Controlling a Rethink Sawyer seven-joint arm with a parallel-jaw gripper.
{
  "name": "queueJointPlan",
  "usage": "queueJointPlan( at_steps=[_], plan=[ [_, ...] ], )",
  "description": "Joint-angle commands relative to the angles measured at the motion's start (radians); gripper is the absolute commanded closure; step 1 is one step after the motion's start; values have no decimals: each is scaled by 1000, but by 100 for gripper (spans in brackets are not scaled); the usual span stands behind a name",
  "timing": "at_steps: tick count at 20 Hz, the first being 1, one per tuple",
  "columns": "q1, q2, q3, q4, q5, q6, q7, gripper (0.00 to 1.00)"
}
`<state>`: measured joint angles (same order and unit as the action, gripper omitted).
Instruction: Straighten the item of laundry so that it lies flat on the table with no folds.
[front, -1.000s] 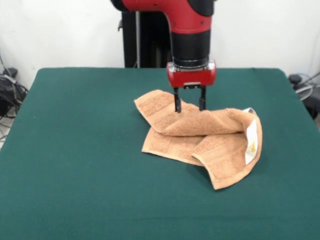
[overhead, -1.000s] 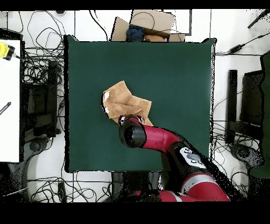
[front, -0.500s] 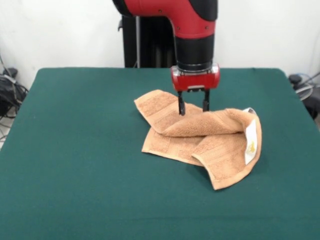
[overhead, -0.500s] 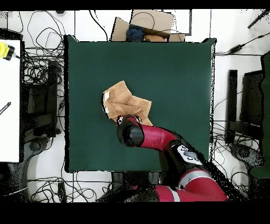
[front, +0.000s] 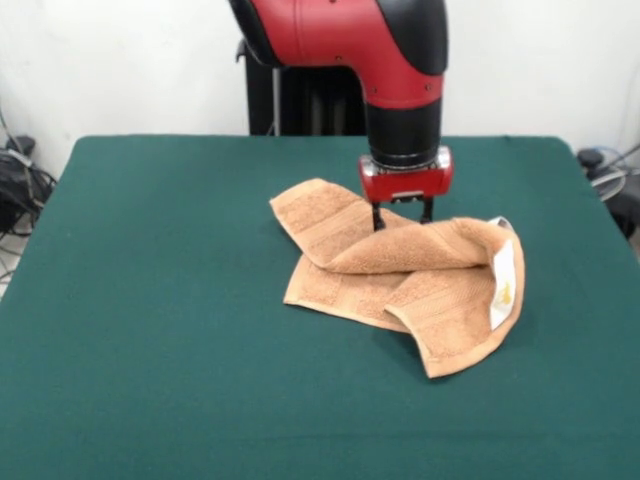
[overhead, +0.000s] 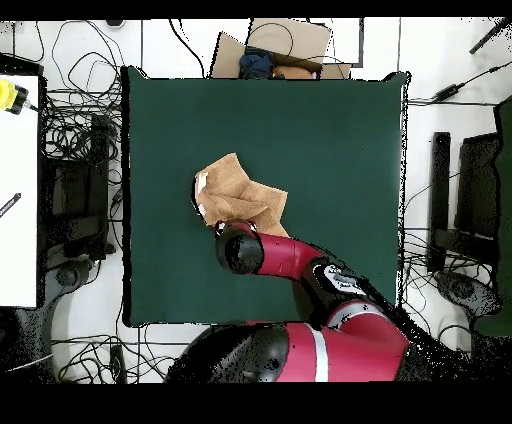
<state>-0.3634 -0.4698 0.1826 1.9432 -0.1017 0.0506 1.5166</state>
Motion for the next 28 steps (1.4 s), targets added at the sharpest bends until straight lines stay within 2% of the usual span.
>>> queueJointPlan(
  at_steps=[1,7,14,15,23,28],
  plan=[
    [18,40,66,-80,-16,-67,149,0],
    [-27,103,107,-92,-45,-129,139,0],
    [-35,100,111,-67,-70,-197,163,0],
    [-35,98,113,-68,-76,-195,169,100],
    [-51,99,125,-62,-94,-209,167,100],
    [14,44,59,-25,-52,-210,211,100]
  ],
)
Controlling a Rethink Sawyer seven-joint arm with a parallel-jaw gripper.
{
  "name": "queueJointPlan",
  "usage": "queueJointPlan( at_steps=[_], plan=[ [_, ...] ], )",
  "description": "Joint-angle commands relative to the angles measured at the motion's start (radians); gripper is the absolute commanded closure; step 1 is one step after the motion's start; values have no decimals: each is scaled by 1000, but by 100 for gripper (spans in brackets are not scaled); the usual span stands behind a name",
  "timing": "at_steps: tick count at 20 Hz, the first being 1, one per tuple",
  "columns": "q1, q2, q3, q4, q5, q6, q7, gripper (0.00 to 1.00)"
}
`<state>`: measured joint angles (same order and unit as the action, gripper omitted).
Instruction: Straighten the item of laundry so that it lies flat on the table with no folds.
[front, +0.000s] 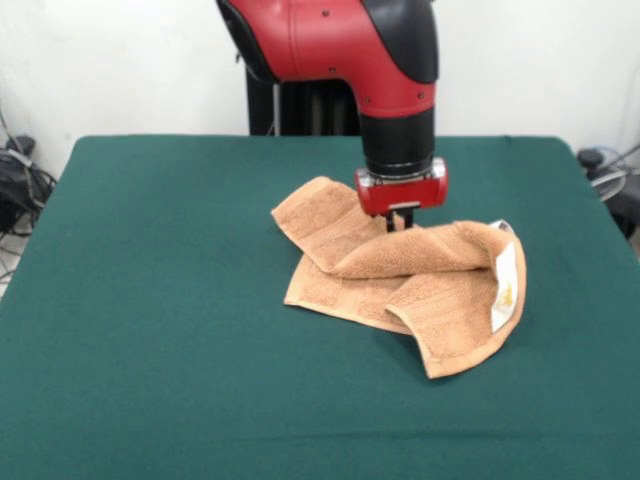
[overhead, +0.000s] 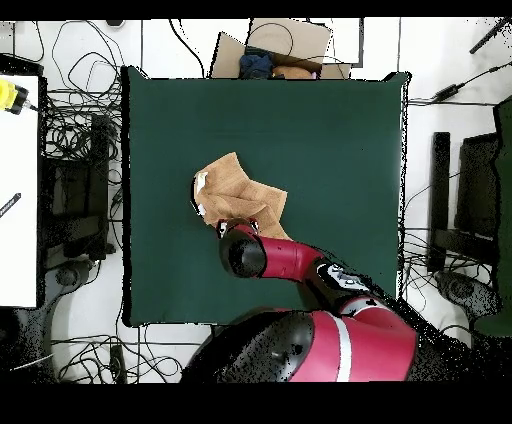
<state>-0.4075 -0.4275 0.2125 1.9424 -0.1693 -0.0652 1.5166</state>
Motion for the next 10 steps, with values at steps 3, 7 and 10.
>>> queueJointPlan(
  at_steps=[3,7,10],
  plan=[
    [124,-45,-30,7,60,-81,245,100],
    [207,-89,-103,45,125,-61,293,100],
    [276,-177,-155,120,182,-30,336,100]
  ],
)
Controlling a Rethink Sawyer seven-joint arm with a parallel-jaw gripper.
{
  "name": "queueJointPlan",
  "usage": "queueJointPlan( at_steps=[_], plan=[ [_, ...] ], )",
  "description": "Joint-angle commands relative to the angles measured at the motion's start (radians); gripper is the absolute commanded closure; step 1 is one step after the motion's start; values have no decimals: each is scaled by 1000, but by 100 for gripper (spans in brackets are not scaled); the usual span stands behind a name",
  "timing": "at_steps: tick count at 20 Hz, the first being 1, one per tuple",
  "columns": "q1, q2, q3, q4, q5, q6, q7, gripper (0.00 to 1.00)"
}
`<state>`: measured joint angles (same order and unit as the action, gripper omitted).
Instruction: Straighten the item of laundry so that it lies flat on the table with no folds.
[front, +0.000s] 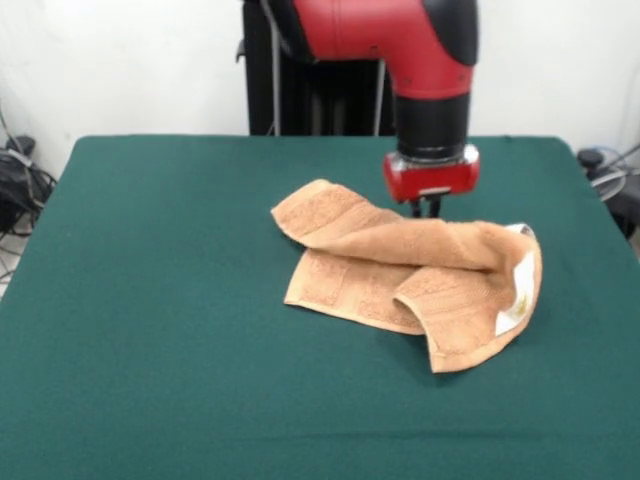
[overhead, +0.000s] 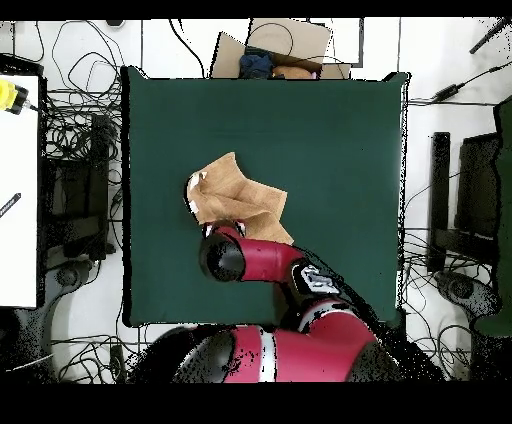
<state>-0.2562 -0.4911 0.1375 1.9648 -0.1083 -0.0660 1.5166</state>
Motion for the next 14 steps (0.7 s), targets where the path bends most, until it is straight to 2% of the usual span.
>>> queueJointPlan(
  at_steps=[1,3,6,7,14],
  plan=[
    [159,-154,-107,122,146,-14,349,100],
    [174,-196,-114,130,173,30,333,100],
    [122,-207,-63,111,163,47,280,100],
    [113,-216,-51,109,174,63,261,0],
    [-6,-238,46,102,161,134,210,0]
  ],
)
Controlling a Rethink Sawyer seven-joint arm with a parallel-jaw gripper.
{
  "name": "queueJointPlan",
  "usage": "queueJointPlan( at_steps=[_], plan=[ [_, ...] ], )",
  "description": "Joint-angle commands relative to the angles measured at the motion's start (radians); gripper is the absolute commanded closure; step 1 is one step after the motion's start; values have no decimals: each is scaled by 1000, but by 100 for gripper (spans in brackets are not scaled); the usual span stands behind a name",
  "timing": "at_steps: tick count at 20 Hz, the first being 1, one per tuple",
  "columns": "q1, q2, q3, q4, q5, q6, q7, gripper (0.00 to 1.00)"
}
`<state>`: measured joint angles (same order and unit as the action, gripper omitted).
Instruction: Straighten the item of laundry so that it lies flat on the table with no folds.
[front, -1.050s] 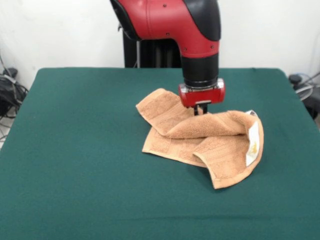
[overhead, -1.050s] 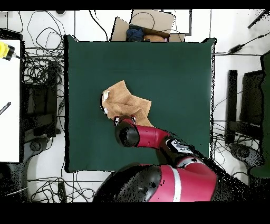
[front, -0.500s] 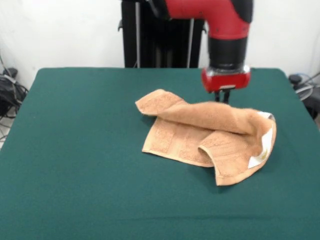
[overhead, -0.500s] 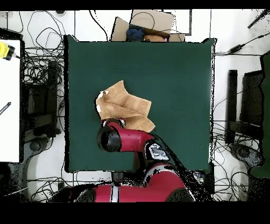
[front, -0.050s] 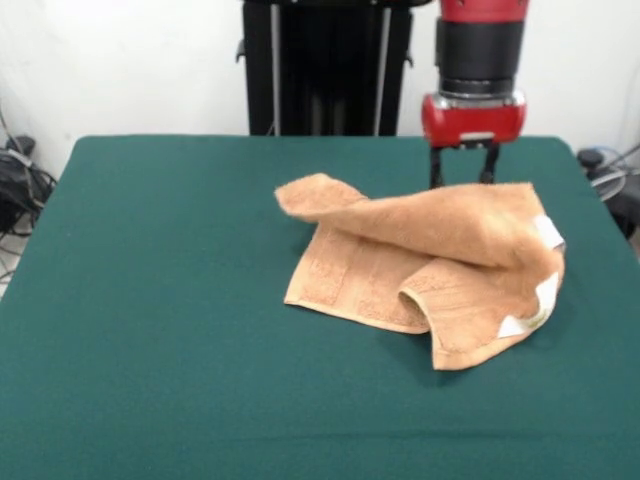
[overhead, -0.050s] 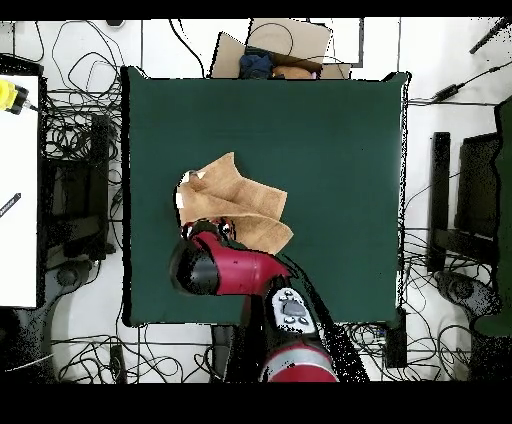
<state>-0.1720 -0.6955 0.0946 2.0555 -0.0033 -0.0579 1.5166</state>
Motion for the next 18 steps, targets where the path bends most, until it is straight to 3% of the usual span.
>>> queueJointPlan(
  at_steps=[1,4,18],
  plan=[
    [-112,-32,107,11,51,130,202,0],
    [-148,-27,141,-14,51,160,181,0],
    [-83,-48,115,19,114,119,261,0]
  ],
)
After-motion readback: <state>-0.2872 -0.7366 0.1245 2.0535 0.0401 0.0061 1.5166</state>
